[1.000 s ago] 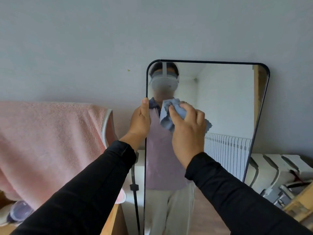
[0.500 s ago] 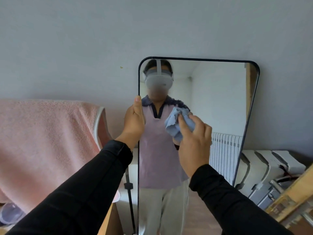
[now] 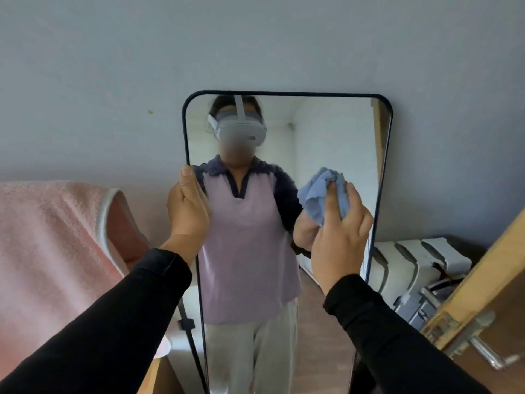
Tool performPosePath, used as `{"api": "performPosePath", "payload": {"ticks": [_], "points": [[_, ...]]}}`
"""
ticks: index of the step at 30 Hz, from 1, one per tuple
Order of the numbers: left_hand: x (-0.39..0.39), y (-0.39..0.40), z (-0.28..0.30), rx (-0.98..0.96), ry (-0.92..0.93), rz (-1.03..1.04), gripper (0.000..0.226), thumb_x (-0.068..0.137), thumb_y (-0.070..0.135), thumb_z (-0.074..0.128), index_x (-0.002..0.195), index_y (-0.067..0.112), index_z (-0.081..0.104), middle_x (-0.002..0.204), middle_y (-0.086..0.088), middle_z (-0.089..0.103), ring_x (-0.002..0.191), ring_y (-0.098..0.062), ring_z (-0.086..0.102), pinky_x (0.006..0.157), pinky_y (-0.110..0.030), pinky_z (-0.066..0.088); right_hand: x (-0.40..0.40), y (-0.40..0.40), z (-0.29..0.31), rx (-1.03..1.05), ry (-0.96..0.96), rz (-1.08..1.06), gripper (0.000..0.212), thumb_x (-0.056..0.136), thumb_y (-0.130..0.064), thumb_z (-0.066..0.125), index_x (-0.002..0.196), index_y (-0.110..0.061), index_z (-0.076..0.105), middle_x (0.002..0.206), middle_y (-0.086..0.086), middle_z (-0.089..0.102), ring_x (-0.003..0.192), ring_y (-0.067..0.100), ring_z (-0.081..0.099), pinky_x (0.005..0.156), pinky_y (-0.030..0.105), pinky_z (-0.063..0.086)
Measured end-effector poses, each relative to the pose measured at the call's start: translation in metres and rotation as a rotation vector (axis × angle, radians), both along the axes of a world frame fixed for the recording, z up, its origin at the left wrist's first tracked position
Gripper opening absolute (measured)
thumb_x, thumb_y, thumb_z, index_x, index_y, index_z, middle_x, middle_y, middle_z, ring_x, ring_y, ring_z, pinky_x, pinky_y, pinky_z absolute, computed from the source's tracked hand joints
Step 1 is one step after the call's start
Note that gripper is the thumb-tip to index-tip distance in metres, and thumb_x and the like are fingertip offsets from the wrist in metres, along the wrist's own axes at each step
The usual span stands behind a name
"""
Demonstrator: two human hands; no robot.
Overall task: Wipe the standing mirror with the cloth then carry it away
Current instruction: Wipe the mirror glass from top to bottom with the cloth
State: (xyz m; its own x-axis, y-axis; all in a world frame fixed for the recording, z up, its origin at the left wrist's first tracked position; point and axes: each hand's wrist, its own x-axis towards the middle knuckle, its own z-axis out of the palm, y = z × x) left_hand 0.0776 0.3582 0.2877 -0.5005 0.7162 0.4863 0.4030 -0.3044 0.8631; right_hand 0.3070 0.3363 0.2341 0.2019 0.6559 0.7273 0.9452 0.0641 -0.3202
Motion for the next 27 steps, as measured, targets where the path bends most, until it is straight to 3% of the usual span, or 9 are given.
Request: {"api": "performPosePath", "payload": {"ticks": [4,7,10,14,17,20,22,24,27], "points": [[0.006,-0.003,0.001,0.033,-0.046,0.01,0.058,0.109,0.033,0.02,0.059,0.006,0.028,0.036,0.011,0.033,0.035,0.001,0.035,0.042,-0.013,0.025,-0.038,-0.011,-0.004,-0.017,-0.061,0.075,0.053,0.102,-0.019,0.031,0.154,-0.014,0.032,0.162,0.019,0.018,0.141,0.039,0.027,0.118,0.052,0.032],[0.004,-0.001,0.001,0.024,-0.004,0.064,0.054,0.109,0.035,0.02,0.057,0.018,0.021,0.039,0.011,0.026,0.034,-0.003,0.029,0.038,-0.017,0.022,-0.046,-0.017,-0.021,0.0,-0.328,0.28,0.065,0.097,-0.012,0.051,0.157,-0.015,0.026,0.166,0.013,0.013,0.144,0.039,0.027,0.115,0.054,0.035],[0.002,-0.002,0.001,0.01,0.034,0.08,0.051,0.109,0.034,0.019,0.06,0.018,0.021,0.049,0.009,0.023,0.034,-0.004,0.026,0.036,-0.017,0.02,-0.012,-0.007,-0.013,-0.002,-0.465,0.314,0.068,0.096,-0.01,0.054,0.158,-0.019,0.027,0.166,0.009,0.016,0.144,0.033,0.03,0.115,0.047,0.035],[0.004,-0.003,0.001,-0.021,0.011,0.05,0.053,0.109,0.036,0.018,0.059,0.017,0.022,0.034,0.011,0.029,0.032,-0.003,0.03,0.036,-0.016,0.022,0.034,-0.002,-0.001,-0.031,-0.306,0.104,0.058,0.096,-0.019,0.048,0.153,-0.018,0.039,0.162,0.013,0.026,0.138,0.033,0.032,0.116,0.044,0.036],[0.001,-0.004,0.003,-0.046,-0.024,0.032,0.055,0.108,0.04,0.017,0.059,0.018,0.028,0.052,0.004,0.033,0.042,-0.003,0.032,0.049,-0.025,0.03,0.024,-0.008,0.002,-0.062,-0.159,-0.001,0.061,0.097,-0.016,0.05,0.156,-0.014,0.032,0.163,0.017,0.02,0.142,0.036,0.027,0.12,0.045,0.029],[0.001,-0.013,0.007,-0.112,-0.035,-0.005,0.057,0.108,0.042,0.016,0.061,0.019,0.039,0.06,0.0,0.042,0.054,-0.008,0.041,0.057,-0.029,0.035,-0.002,-0.021,-0.007,-0.12,-0.2,0.065,0.058,0.101,-0.022,0.032,0.157,-0.009,0.024,0.163,0.021,0.013,0.147,0.04,0.022,0.123,0.049,0.02],[0.0,-0.021,0.004,-0.12,0.001,-0.023,0.055,0.108,0.04,0.018,0.064,0.022,0.045,0.061,0.001,0.046,0.053,-0.001,0.049,0.051,-0.015,0.039,0.0,-0.028,-0.015,-0.126,-0.336,0.179,0.06,0.099,-0.025,0.025,0.157,-0.01,0.025,0.164,0.02,0.012,0.149,0.039,0.018,0.124,0.049,0.018],[-0.003,-0.03,-0.005,-0.129,0.071,-0.036,0.052,0.108,0.038,0.02,0.071,0.018,0.05,0.062,-0.001,0.048,0.047,0.005,0.05,0.046,-0.006,0.035,0.019,-0.03,-0.019,-0.124,-0.445,0.259,0.064,0.094,-0.024,0.037,0.157,-0.012,0.028,0.165,0.016,0.014,0.15,0.036,0.019,0.124,0.047,0.021],[-0.014,-0.038,-0.027,-0.167,0.161,-0.098,0.057,0.107,0.043,0.021,0.076,0.003,0.048,0.067,-0.01,0.051,0.055,-0.015,0.047,0.057,-0.025,0.041,0.044,-0.03,-0.018,-0.112,-0.278,0.227,0.07,0.089,-0.002,0.057,0.154,-0.018,0.037,0.164,0.008,0.021,0.143,0.034,0.029,0.113,0.044,0.042]]}}
